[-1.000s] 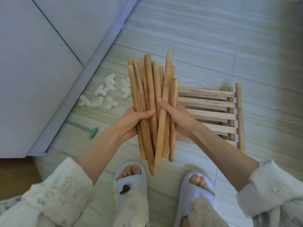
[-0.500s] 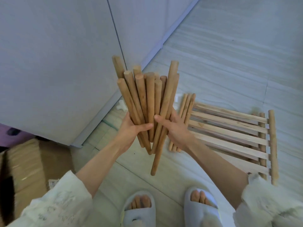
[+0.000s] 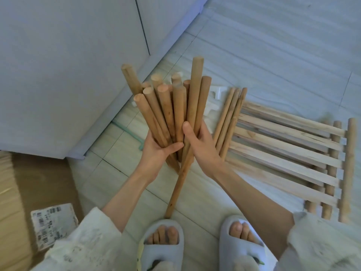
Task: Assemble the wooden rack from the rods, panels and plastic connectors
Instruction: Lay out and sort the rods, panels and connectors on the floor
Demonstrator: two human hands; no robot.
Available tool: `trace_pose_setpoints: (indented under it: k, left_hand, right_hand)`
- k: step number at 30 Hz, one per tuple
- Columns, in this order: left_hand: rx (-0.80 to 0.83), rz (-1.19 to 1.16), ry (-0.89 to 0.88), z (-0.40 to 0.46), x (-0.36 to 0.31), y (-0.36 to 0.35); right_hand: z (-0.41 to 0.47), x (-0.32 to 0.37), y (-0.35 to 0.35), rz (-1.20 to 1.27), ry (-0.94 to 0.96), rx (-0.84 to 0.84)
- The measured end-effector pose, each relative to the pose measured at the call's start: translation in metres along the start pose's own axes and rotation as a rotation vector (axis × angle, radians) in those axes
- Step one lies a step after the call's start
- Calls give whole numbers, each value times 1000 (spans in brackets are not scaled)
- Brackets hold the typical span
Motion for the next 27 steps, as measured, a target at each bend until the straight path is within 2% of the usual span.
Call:
trace_pose_setpoints:
  k: [7,15,23,27]
  left_hand:
    - [15,26,20,-33,12,7]
    - [14,-20,62,-43,26,15]
    - [-26,23,-122,-12,-16,13]
    - [-10,132,-133,-8,-17,12]
  right_hand:
    - [-26,-25,-16,74,-98,58]
    - [-27,-40,-28,-63,-147,13]
    - [7,11,-24,-154,117,33]
    - [4,17,-19,-200,223,74]
Point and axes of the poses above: each hand's wrist, its own z-axis towards the middle knuckle, its own y-axis out of the back of the hand, x = y × z, the point moved 3 cm from there along z, towards the middle knuckle, and after that the axes turned 9 degrees about x, right-handed, at the moved point
